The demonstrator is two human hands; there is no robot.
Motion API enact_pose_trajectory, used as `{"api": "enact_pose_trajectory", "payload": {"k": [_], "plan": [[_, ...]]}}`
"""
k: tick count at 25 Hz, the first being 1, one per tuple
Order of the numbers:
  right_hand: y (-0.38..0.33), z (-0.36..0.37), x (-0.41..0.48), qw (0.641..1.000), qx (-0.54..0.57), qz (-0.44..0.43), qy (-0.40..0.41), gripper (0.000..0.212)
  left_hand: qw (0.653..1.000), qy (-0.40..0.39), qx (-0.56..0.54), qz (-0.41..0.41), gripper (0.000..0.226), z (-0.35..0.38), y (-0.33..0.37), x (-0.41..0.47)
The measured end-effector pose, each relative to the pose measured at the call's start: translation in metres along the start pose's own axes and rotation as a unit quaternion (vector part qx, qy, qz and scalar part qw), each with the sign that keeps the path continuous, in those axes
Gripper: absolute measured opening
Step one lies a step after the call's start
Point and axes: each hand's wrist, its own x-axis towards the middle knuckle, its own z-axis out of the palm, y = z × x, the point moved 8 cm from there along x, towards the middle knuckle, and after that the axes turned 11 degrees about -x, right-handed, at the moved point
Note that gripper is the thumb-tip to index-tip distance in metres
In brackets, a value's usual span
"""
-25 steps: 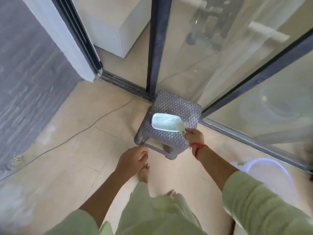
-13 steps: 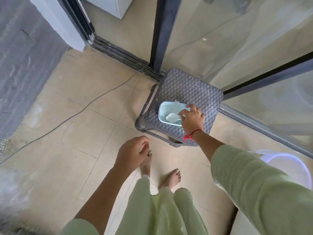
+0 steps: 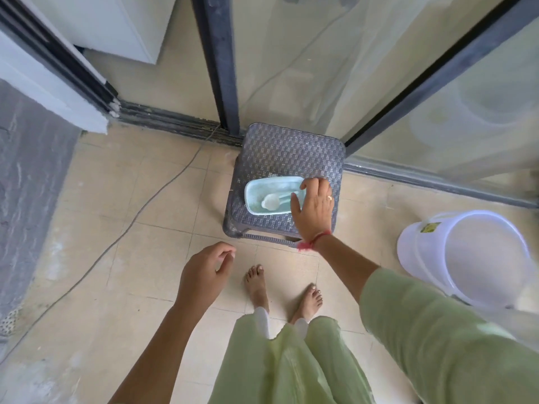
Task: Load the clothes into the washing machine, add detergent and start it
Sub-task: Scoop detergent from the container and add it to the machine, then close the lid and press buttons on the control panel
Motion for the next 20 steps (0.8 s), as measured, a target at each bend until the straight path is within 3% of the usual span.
{"api": "enact_pose_trajectory", "payload": {"k": [4,8,14,20], "plan": [[0.033,-0.102,-0.084,0.988,0.096,-0.003,0.124,0.016,0.997,-0.04,0.005,0.068,0.013,0.023,0.068,0.003],[0.113,-0.177,-0.167,0.976,0.082,0.125,0.16,0.021,0.974,-0.15,-0.011,0.171,0.027,0.087,0.168,-0.013],[0.24,-0.264,-0.28,0.924,0.073,0.303,0.223,0.028,0.896,-0.325,-0.007,0.303,0.029,0.231,0.309,-0.094],[0.356,-0.351,-0.414,0.832,0.031,0.428,0.351,0.032,0.798,-0.453,0.007,0.398,0.032,0.377,0.416,-0.214]]}}
